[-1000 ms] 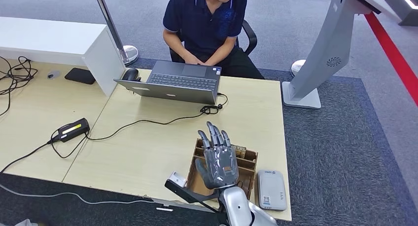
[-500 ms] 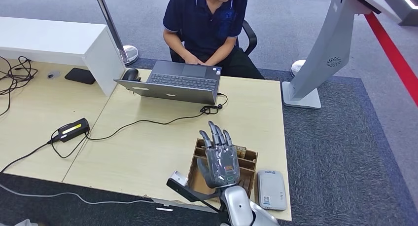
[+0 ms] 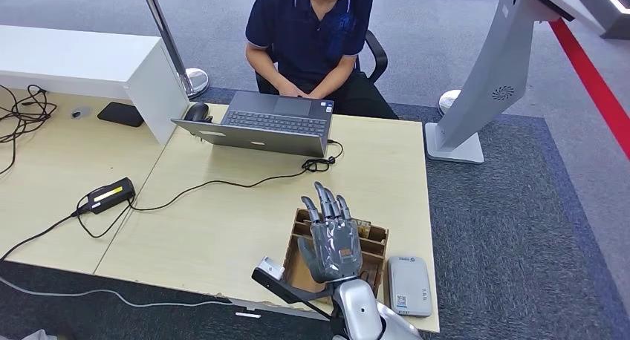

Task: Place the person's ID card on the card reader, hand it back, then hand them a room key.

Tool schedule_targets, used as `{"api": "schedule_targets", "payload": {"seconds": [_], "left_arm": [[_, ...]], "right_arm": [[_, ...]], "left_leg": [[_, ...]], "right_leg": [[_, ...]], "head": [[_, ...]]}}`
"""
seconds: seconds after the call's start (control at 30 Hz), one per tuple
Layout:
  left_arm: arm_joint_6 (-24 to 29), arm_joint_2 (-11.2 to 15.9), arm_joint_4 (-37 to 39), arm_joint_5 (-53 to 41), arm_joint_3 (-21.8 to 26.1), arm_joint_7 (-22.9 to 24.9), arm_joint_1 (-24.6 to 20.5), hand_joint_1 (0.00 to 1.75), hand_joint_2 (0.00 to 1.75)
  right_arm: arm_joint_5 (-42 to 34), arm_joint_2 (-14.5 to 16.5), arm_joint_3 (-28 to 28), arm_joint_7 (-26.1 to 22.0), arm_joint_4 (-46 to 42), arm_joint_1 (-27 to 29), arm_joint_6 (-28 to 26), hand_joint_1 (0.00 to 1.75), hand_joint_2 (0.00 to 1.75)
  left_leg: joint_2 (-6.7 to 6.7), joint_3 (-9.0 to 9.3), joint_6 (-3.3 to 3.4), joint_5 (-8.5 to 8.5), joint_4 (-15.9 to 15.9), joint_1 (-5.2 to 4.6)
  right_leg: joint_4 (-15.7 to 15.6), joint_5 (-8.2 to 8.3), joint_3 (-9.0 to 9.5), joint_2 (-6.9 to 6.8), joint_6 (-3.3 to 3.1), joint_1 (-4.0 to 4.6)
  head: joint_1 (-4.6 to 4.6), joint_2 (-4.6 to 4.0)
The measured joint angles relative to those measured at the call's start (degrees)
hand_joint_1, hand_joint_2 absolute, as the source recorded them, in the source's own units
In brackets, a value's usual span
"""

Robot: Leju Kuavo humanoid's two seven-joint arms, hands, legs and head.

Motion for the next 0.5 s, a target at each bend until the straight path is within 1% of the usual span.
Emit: {"api": "schedule_targets", "payload": {"seconds": [0.5], "left_arm": [[0.03,0.0,0.0,0.0,0.0,0.0,0.01,0.0,0.0]], "right_arm": [[-0.04,-0.03,0.0,0.07,0.02,0.0,0.01,0.47,1.75]], "left_leg": [[0.0,0.0,0.0,0.0,0.0,0.0]], "right_leg": [[0.0,0.0,0.0,0.0,0.0,0.0]], "head": [[0.0,0.0]]}}
